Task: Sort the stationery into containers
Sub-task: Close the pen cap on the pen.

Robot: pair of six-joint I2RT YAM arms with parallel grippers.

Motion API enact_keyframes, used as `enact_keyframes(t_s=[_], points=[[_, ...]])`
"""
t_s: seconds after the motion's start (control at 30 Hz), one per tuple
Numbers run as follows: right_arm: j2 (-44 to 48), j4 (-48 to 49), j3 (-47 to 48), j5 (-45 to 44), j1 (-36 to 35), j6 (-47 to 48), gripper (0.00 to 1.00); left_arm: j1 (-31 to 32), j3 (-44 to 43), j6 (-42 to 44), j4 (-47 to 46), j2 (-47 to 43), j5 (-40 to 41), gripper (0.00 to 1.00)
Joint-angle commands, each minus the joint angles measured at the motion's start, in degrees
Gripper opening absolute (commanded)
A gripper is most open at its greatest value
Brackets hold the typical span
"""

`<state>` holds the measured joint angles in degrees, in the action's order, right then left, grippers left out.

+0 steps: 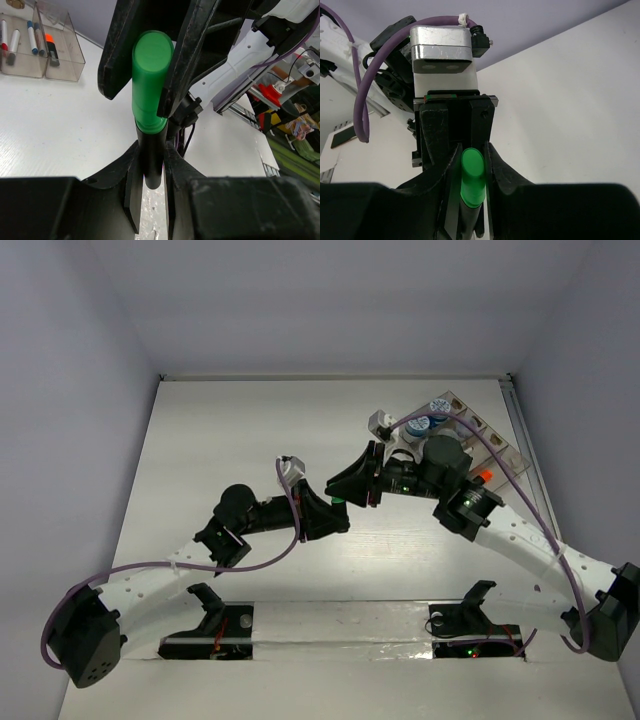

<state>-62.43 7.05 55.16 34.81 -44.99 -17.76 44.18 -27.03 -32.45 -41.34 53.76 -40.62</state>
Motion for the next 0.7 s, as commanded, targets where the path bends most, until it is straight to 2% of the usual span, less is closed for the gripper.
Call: enact_keyframes(t_s=[0.0, 0.07, 0.3, 0.5, 0.67], points=[[1.0, 3.1, -2.2, 3.1, 0.0, -1.9, 0.0, -0.1, -1.2, 0.2, -3.0, -1.6, 2.0, 0.0], [1.4, 3.8, -4.9, 4.4, 0.0, -1.9, 0.0, -0.7, -1.5, -1.3, -5.3, -1.7, 1.5, 0.0], [3.5, 18.2, -13.8, 3.3, 0.0, -8.9, 0.0, -1.3, -4.7, -3.1, -9.0, 1.5, -0.1, 0.0], [2.8, 12.9, -13.4, 2.3, -1.9, -9.3, 0.0, -4.4, -7.7, -1.9, -6.5, 1.4, 0.5, 0.0], [2.2, 8.2, -15.8, 0.9, -4.7, -9.3, 0.0, -7.7, -8.6, -5.2, -10.4, 2.0, -1.6, 0.0]])
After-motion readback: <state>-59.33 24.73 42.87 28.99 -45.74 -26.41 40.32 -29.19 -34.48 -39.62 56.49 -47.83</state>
